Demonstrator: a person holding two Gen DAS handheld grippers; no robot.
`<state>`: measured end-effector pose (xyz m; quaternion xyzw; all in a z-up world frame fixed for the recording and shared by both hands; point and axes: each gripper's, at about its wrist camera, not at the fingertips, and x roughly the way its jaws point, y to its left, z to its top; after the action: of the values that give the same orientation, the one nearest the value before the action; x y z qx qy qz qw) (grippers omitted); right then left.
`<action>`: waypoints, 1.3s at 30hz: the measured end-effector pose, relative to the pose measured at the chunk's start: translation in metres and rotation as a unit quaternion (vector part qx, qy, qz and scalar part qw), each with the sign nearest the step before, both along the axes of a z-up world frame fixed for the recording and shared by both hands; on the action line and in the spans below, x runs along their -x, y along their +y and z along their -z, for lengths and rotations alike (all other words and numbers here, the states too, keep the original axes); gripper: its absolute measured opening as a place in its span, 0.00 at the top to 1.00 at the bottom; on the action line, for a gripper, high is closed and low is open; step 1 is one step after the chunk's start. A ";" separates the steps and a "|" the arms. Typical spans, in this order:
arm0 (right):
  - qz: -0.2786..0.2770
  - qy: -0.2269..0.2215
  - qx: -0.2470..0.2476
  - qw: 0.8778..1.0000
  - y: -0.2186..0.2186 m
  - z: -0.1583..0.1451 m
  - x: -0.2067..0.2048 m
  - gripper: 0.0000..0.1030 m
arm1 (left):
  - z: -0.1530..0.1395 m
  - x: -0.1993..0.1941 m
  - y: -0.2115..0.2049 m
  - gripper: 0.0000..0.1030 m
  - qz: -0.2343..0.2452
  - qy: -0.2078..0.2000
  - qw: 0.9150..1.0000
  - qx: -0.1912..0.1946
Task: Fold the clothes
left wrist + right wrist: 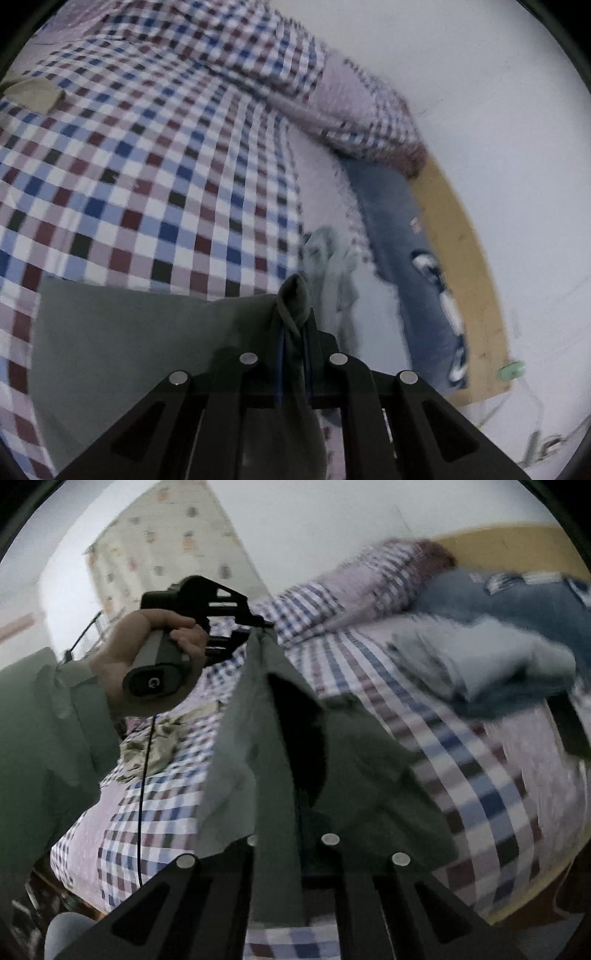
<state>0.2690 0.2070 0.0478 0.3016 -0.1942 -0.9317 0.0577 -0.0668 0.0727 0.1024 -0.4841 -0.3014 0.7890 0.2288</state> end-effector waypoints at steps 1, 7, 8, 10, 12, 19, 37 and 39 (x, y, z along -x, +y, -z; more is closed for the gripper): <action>0.006 -0.014 0.011 1.000 0.008 0.008 0.004 1.00 | 0.007 0.003 0.011 0.94 0.002 -0.007 1.000 0.011; 0.027 -0.058 0.057 0.996 0.036 0.032 0.009 1.00 | 0.042 0.019 0.051 0.94 0.009 -0.029 0.997 0.068; 0.029 -0.060 0.059 0.996 0.039 0.033 0.009 1.00 | 0.047 0.022 0.056 0.94 0.010 -0.032 0.997 0.075; 0.034 -0.063 0.062 0.996 0.045 0.035 0.010 1.00 | 0.057 0.026 0.065 0.94 0.014 -0.037 0.995 0.090; 0.038 -0.068 0.066 0.995 0.052 0.037 0.011 1.00 | 0.064 0.031 0.073 0.93 0.018 -0.040 0.994 0.104; 0.071 -0.103 0.076 0.989 0.079 0.052 0.012 0.96 | 0.081 0.036 0.083 0.80 0.038 -0.043 0.992 0.109; 0.145 -0.051 0.100 0.983 0.139 0.024 0.009 0.53 | 0.037 -0.028 -0.089 0.20 -0.065 0.076 0.992 0.080; 0.134 -0.045 0.094 0.985 0.136 0.020 0.016 0.53 | 0.048 -0.037 -0.108 0.20 -0.068 0.067 0.991 0.096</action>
<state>0.2526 0.3432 0.0278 0.3079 -0.3222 -0.8939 -0.0482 -0.0299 -0.0357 0.0543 -0.4279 -0.2405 0.8588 0.1466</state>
